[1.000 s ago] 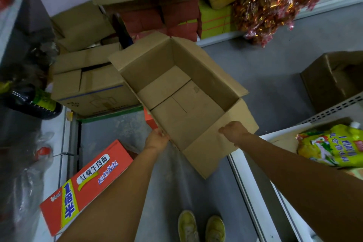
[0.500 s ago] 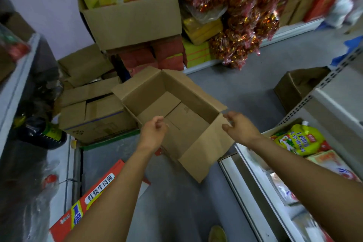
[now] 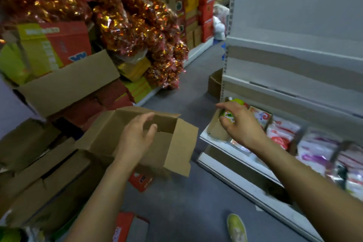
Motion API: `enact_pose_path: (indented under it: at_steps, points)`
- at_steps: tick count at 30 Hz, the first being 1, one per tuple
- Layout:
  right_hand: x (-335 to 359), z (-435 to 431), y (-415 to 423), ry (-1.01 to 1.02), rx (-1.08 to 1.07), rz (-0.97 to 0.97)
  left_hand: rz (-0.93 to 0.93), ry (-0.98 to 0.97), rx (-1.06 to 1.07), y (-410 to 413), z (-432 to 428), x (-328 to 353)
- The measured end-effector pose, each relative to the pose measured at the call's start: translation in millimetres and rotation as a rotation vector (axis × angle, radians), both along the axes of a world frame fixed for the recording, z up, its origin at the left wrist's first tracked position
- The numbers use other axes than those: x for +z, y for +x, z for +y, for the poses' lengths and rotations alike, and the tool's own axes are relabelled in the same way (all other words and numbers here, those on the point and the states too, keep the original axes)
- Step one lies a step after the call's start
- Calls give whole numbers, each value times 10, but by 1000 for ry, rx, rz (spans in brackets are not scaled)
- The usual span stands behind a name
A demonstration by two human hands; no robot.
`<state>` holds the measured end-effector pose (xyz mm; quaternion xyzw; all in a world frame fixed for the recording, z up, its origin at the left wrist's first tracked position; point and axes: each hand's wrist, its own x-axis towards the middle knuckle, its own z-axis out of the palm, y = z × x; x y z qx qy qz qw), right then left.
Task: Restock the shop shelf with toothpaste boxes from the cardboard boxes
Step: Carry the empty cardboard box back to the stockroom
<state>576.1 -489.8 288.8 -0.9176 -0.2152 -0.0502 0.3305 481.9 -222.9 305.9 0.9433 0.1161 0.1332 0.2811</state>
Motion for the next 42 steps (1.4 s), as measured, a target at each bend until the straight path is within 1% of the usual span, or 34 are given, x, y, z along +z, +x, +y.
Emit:
enact_pose_path:
  at_steps: [4,6,11,15,18,22,29,34,38,42]
  points:
    - [230,-621,-669,2,-162,-22,-43,101,-253,-107,-493,251]
    - [343,-959,-963,-2,-250,-25,-80,121,-354,-130,-810,353]
    - [631,-1896,-1622,-13,-476,-131,-184,113,-594,-174,-1822,625]
    - [808,-2735,-2186,-13,-647,-193,-228,109,-768,-260,-2796,829]
    - [918,-3423,-2712,-26,-779,-218,-244,62,-911,-444,-3674,958]
    - [1013,-4450,-3522,-58,-931,-231,-233,10,-1081,-900,-5012,1065]
    - [1134,-6291,-5030,-148,-1156,-227,-257,-95,-1363,-2006,-7393,984]
    - [1162,-7483,-6060,-185,-1334,-156,-194,-147,-1547,-2794,-8909,929]
    - [1156,-8343,-6728,-193,-1492,-81,-172,-112,-1681,-3295,-10109,936]
    - [1131,-9233,-7319,-148,-1580,-88,-275,-22,-1841,-3736,-11322,997]
